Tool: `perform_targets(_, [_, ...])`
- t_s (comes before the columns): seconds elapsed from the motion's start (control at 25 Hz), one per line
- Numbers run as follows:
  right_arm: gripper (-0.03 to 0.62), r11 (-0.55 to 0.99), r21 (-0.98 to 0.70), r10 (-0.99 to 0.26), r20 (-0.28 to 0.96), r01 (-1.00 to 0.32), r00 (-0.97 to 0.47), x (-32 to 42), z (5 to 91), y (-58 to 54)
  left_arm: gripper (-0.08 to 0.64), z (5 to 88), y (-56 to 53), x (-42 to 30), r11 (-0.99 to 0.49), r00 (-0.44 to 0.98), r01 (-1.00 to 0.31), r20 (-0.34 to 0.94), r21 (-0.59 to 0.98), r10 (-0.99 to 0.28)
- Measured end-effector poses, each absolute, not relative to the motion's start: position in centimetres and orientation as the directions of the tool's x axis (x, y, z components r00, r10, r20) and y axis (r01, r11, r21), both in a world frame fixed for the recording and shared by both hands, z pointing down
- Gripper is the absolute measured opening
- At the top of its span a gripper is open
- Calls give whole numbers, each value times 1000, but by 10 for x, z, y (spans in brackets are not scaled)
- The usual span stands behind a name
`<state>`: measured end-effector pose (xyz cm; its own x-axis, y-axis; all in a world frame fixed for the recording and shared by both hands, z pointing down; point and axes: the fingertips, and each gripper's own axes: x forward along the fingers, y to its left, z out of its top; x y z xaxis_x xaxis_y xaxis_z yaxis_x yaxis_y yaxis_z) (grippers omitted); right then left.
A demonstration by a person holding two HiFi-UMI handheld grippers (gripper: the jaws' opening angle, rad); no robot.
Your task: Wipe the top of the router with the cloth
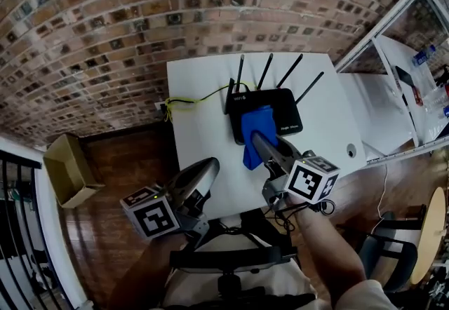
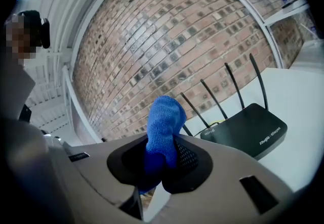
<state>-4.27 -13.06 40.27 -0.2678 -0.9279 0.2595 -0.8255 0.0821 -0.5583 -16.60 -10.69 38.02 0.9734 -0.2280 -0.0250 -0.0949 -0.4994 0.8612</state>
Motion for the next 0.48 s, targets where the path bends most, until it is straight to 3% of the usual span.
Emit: perform_targets(0.48, [104,110,-572,-953,172,-813,-250,28,355,-73,17,353,-71,-131,-551,968,-96,-51,829,-245])
